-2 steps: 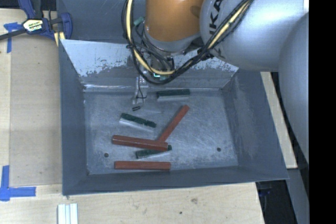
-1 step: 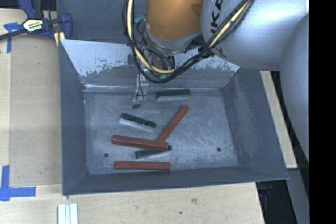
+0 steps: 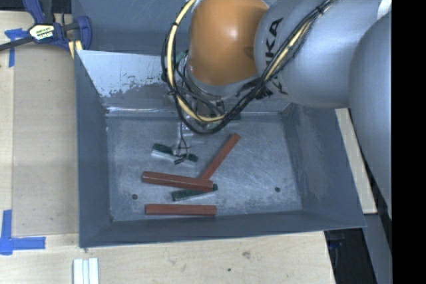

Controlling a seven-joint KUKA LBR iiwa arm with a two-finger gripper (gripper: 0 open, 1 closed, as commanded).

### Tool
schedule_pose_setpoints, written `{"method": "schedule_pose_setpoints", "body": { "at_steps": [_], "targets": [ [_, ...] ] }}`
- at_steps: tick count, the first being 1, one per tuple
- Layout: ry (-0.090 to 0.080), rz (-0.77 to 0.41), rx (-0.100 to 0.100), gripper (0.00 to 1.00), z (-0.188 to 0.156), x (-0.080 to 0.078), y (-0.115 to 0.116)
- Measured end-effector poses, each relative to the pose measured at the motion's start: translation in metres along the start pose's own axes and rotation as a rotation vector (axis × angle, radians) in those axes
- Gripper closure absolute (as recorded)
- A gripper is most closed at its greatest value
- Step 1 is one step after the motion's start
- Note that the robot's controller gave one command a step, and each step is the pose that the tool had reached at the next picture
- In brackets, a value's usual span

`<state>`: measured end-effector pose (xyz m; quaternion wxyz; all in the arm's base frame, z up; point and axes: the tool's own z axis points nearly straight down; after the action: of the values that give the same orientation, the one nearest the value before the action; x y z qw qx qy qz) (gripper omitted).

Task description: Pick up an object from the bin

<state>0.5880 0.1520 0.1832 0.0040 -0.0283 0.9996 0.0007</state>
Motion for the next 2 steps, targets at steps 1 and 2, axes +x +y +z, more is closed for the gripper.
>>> {"method": "schedule_pose_setpoints", "body": {
  "at_steps": [1, 2],
  "targets": [
    [0.001, -0.067, 0.004, 0.0, 0.053, -0.006, -0.074],
    [0.004, -0.322, 0.0, 0.0, 0.095, -0.001, -0.018]
  ]
}}
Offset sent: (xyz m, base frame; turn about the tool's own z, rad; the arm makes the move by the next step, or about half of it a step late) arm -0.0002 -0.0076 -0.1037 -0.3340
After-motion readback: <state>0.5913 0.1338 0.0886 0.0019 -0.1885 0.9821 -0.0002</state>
